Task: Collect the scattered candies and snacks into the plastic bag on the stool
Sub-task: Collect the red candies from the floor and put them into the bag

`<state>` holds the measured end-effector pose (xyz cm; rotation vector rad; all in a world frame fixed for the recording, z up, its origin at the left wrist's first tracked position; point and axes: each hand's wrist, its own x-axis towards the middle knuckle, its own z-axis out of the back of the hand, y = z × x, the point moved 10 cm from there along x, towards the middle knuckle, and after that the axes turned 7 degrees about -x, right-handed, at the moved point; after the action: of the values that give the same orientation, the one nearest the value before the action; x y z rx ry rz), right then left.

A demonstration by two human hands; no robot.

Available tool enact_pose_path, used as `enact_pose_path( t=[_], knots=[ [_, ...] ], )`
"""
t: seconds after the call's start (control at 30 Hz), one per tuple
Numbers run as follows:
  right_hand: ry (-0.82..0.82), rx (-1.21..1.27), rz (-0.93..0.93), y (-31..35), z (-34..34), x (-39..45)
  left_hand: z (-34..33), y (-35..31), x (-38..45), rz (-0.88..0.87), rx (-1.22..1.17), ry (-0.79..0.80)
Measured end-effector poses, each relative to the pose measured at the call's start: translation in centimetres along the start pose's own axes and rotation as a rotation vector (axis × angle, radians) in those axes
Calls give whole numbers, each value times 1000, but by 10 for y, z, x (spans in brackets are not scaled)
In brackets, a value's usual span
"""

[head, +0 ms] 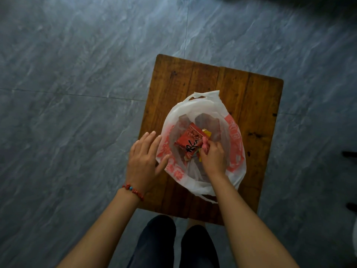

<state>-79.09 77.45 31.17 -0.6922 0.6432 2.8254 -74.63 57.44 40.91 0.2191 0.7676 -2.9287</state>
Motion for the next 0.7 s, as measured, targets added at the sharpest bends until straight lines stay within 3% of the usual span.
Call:
enact_pose_path(
  t=[0.23, 0.47, 0.7],
  knots=[
    [-142, -7, 176, 29, 63, -36, 18, -5, -13, 17, 0, 53],
    [-260, -171, 316, 55, 137, -98, 70, -17, -39, 43, 19, 64],
    [-284, -238, 423, 79, 178, -151, 114, -17, -86, 115, 23, 32]
  ],
)
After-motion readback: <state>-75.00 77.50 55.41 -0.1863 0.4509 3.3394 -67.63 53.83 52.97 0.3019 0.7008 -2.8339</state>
